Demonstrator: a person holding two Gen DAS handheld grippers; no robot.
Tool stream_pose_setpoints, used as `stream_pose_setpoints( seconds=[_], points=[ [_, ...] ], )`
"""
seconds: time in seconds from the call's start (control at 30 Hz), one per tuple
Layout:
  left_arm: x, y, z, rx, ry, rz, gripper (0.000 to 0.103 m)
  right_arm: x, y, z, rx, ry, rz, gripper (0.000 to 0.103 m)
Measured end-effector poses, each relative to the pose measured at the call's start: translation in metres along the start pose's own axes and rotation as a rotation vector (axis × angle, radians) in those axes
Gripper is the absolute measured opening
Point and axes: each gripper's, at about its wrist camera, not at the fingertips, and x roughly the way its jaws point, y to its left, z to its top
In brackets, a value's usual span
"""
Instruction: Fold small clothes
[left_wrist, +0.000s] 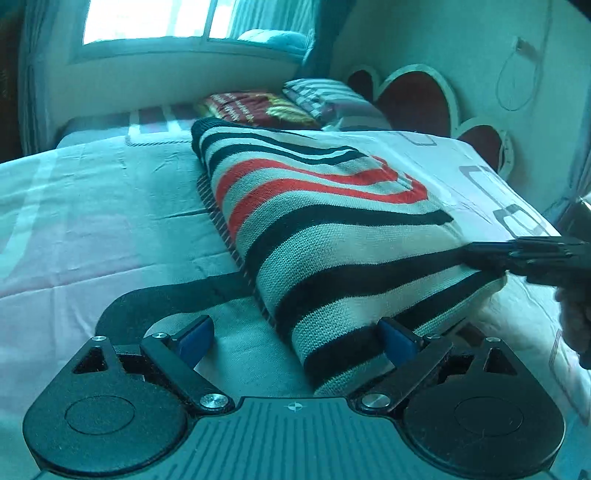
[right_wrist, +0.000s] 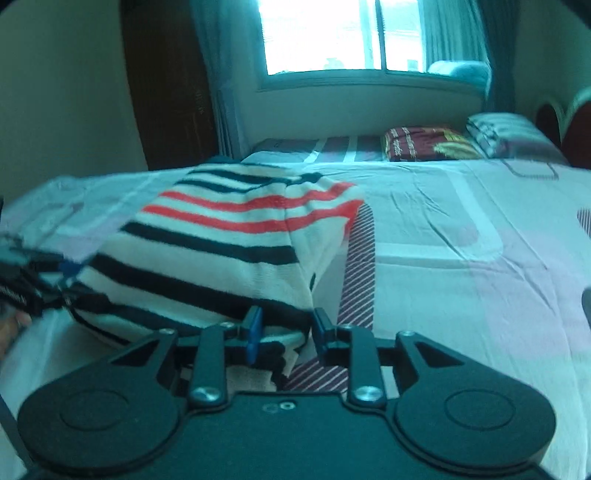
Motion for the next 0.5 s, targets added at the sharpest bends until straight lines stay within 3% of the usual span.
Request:
stream_pose_setpoints(
  seconds=[0.2, 0.27, 0.33, 0.5],
  points=[
    [-0.03, 0.0, -0.005, -0.058, -0.051, -0.006, 0.095, -0.042, 0.018, 0.002, -0.006, -0.089, 0.034, 0.022],
    [-0.029, 0.002, -0.009, -0.078, -0.055, 0.02, 0.094, -0.037, 0.023, -0.002, -0.043, -0.068, 0.03, 0.021],
    [-0.027, 0.011, -0.014, -0.127, -0.055, 0.02, 0.095, -0.02, 0.022, -0.009, -0.065, 0.004, -0.041, 0.015],
    [-0.019, 0.02, -0.028, -0.127, -0.075, 0.015, 0.095, -0.002, 0.012, -0.023, -0.012, 0.032, -0.043, 0.021]
  ],
)
